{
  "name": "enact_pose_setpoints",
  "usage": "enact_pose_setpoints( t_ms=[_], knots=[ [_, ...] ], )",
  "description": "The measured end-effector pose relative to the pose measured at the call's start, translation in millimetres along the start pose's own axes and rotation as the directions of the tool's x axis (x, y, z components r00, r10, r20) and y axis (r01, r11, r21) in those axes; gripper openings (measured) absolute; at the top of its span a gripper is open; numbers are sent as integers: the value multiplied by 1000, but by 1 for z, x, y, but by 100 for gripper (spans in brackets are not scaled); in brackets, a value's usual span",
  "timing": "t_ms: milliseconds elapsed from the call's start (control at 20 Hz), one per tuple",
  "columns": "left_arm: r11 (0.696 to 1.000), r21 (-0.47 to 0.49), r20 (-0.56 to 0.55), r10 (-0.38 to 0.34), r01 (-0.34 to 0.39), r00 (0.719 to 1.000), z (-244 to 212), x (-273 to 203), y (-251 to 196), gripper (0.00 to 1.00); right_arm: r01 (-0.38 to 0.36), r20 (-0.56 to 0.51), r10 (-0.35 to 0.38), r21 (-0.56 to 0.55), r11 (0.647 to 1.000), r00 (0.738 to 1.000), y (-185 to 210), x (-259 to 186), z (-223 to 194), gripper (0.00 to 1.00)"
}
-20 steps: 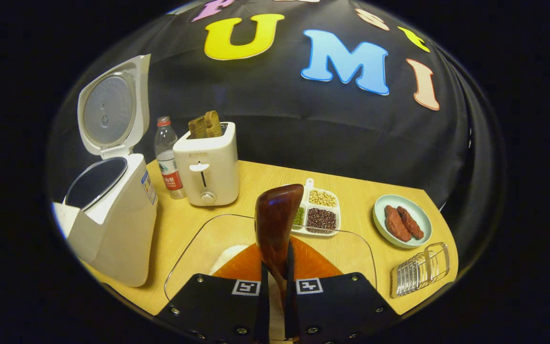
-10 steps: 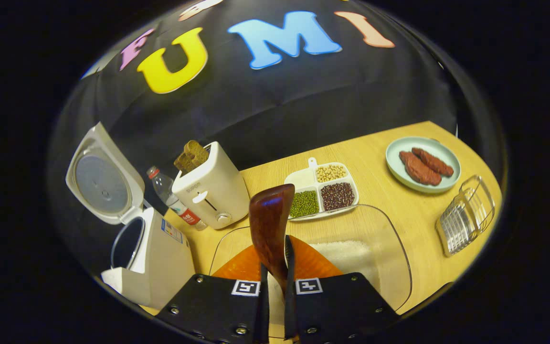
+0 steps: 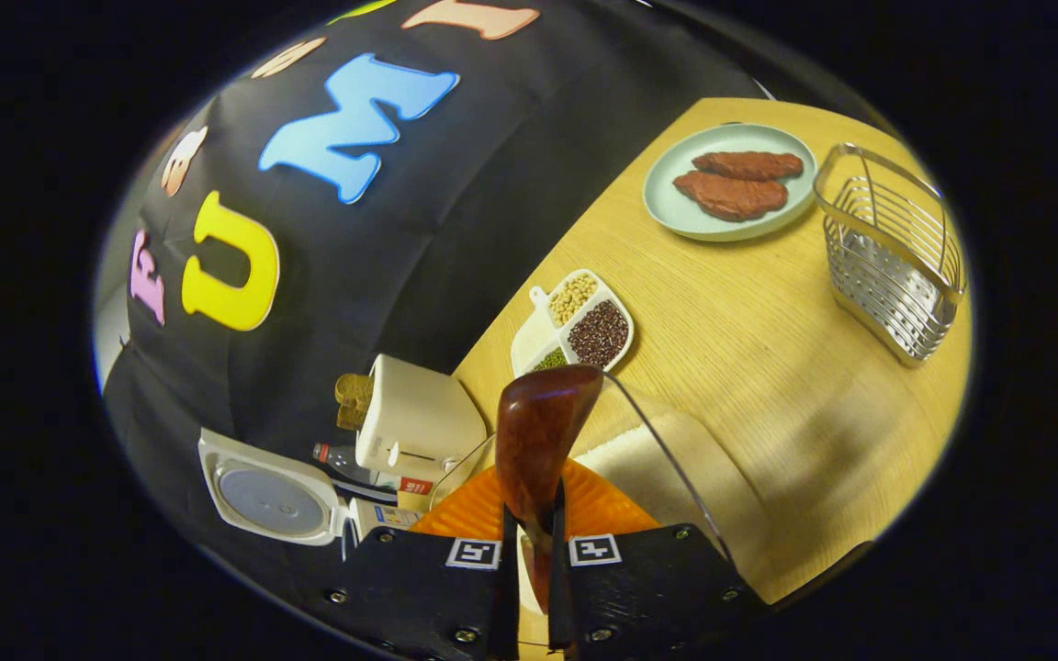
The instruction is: Close the left gripper, press the button to open the rice cooker; take a wooden spoon from the chopstick holder with the right hand, scoop a spoonful of rice and pour it into the rice cooker, then put the wooden spoon back into the chopstick holder.
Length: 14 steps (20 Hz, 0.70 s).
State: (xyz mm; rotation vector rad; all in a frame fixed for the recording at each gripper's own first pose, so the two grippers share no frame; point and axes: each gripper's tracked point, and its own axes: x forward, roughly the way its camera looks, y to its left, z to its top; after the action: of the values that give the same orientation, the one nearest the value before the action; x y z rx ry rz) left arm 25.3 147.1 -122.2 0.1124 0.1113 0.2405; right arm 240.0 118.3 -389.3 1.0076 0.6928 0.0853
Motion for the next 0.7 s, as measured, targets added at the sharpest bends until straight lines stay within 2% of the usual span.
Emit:
enact_pose_setpoints(
  t_ms=[400,700],
  knots=[
    [1000,11,14,-12,12,1000,10,-4,-5,96,-91,48,88,74,993,995,19,-16,22,12],
    [1000,-3,12,-4,4,1000,5,-8,1,95,-113,77,108,66,991,991,41,-37,36,13]
  ],
)
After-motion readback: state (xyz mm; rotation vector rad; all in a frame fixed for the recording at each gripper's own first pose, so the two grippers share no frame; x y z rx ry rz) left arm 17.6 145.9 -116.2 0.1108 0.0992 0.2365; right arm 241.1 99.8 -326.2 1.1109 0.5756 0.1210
